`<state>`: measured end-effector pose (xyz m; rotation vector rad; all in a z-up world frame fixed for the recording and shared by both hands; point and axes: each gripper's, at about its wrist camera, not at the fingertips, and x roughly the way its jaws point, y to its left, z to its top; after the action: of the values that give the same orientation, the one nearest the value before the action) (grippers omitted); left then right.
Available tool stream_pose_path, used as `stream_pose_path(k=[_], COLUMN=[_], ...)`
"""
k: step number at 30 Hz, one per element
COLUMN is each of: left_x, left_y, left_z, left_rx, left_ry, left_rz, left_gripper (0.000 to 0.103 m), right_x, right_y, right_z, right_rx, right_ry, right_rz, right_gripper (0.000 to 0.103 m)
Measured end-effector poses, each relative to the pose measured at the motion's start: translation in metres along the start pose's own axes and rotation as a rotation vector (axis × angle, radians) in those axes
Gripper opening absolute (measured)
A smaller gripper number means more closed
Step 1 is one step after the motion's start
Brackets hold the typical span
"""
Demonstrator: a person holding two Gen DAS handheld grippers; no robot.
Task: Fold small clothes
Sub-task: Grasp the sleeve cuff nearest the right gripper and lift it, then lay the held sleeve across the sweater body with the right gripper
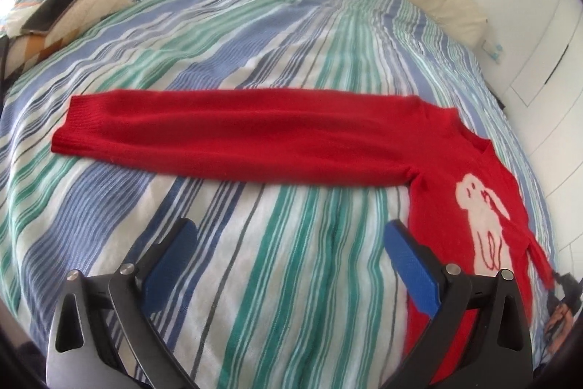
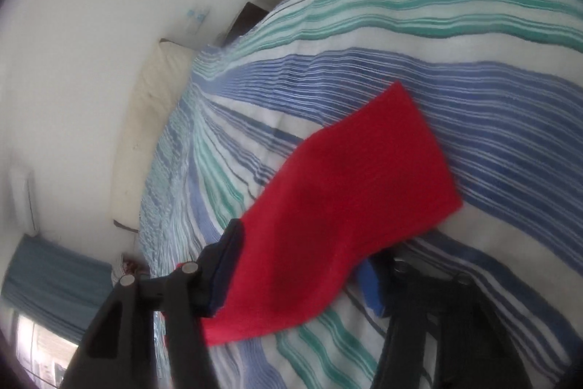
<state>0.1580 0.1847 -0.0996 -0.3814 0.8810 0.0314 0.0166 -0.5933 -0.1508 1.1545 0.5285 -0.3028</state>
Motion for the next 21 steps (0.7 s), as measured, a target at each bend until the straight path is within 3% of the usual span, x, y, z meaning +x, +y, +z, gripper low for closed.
stream_pose_path(k=[2, 5, 9, 13, 16, 17, 18, 19, 20, 21], left_x=[0.000, -0.003, -0.002, 0.000, 0.003, 0.004, 0.006, 0.006, 0.006, 0.006], left_y=[0.005, 0.007, 0.002, -0.004, -0.003, -0.002, -0.001, 0.001, 0.004, 0.005], left_z=[0.002, 0.003, 0.006, 0.006, 0.004, 0.004, 0.004, 0.005, 0.004, 0.004], left_rx=[-0.039, -0.051, -0.035, 0.006, 0.036, 0.037, 0.035, 0.030, 0.025, 0.021], left_ry=[0.002, -0.004, -0.006, -0.001, 0.008, 0.013, 0.018, 0.023, 0.026, 0.026], left_rz=[-0.012, -0.022, -0.034, -0.017, 0.016, 0.024, 0.026, 0.024, 0.021, 0.019], left_gripper=[0.102, 0.102, 0.102, 0.102, 0.102, 0.102, 0.102, 0.102, 0.102, 0.102], right_x=[0.005, -0.008, -0.028, -0.019, 0.009, 0.022, 0.038, 0.058, 0.077, 0.090], right_y=[0.012, 0.055, 0.176, 0.304, 0.368, 0.382, 0.393, 0.400, 0.402, 0.395], right_z=[0.006, 0.007, -0.013, -0.077, -0.142, -0.165, -0.188, -0.210, -0.229, -0.244], right_rx=[-0.069, -0.168, -0.423, -0.687, -0.830, -0.866, -0.902, -0.931, -0.943, -0.939], right_ry=[0.004, -0.053, -0.090, -0.001, 0.103, 0.144, 0.203, 0.301, 0.411, 0.471], right_rz=[-0.077, -0.091, 0.069, 0.266, 0.350, 0.359, 0.363, 0.369, 0.366, 0.362], right_gripper=[0.007, 0.007, 0.007, 0.007, 0.008, 0.011, 0.024, 0.041, 0.076, 0.079])
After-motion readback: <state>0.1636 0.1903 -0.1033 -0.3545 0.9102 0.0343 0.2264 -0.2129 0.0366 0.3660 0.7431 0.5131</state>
